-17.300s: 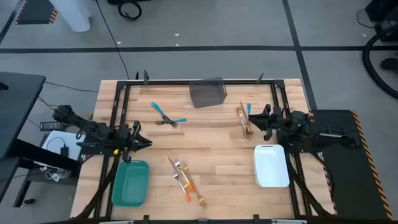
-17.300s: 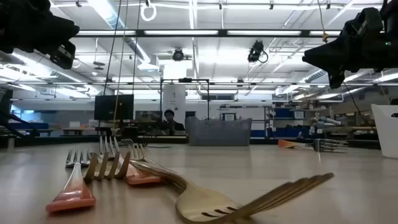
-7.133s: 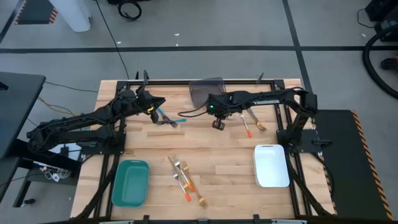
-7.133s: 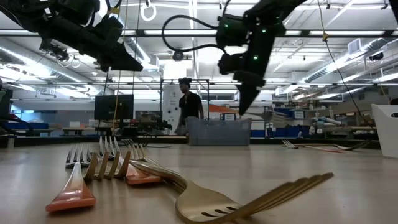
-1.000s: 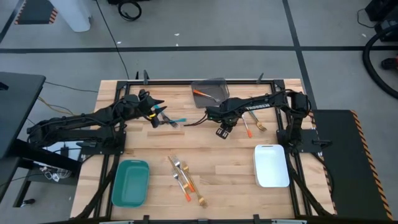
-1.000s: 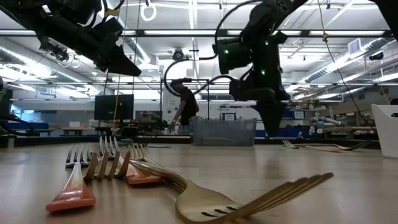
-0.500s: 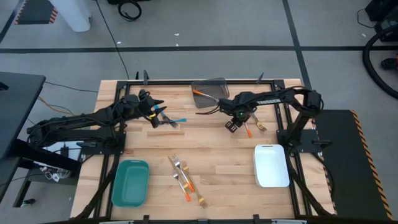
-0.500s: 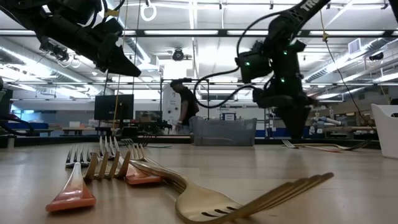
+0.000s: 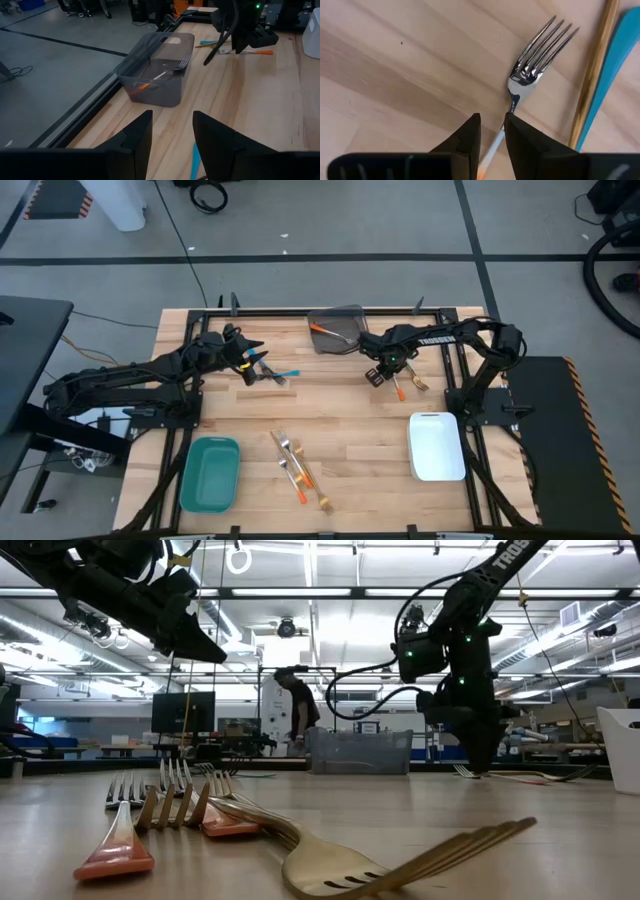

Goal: Sort silverware by color (type)
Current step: Put the orange fork into the black bin

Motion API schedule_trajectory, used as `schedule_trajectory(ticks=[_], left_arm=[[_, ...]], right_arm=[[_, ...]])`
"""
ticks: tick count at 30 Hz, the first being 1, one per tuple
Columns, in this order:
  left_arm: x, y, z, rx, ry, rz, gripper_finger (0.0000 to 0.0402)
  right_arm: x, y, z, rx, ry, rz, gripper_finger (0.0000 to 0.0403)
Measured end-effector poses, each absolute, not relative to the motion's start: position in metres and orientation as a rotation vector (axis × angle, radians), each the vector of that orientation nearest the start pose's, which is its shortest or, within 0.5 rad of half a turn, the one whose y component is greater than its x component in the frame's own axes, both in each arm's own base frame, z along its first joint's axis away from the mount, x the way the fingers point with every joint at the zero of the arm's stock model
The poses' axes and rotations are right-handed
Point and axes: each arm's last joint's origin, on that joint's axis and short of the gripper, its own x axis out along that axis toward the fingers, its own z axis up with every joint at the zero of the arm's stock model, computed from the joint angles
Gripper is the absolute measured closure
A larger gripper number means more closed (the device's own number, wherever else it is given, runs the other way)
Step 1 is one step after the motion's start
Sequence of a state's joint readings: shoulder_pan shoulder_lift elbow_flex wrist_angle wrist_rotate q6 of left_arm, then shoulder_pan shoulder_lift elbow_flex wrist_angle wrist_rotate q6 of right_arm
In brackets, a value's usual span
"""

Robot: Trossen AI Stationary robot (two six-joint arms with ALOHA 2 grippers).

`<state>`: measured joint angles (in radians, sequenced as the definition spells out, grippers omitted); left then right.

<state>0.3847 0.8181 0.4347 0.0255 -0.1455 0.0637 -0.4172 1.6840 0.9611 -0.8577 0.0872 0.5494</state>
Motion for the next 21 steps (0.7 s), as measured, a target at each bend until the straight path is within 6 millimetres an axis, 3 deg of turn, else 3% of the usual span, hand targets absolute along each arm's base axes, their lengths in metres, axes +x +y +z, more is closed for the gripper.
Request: schedule_trajectory(ticks=[11,21], left_arm=[[0.165,0.071,0.226,0.017,0.384,0.512,0.0251],[0.164,0.071,0.225,0.016,0.392,0.512,0.0251]], right_arm=[[0.241,-0.123,0.152,0.710,1.448,-0.832,0.0309],[0.232,-0.126,0.139,0.770,1.425,-0.813,0.0319]])
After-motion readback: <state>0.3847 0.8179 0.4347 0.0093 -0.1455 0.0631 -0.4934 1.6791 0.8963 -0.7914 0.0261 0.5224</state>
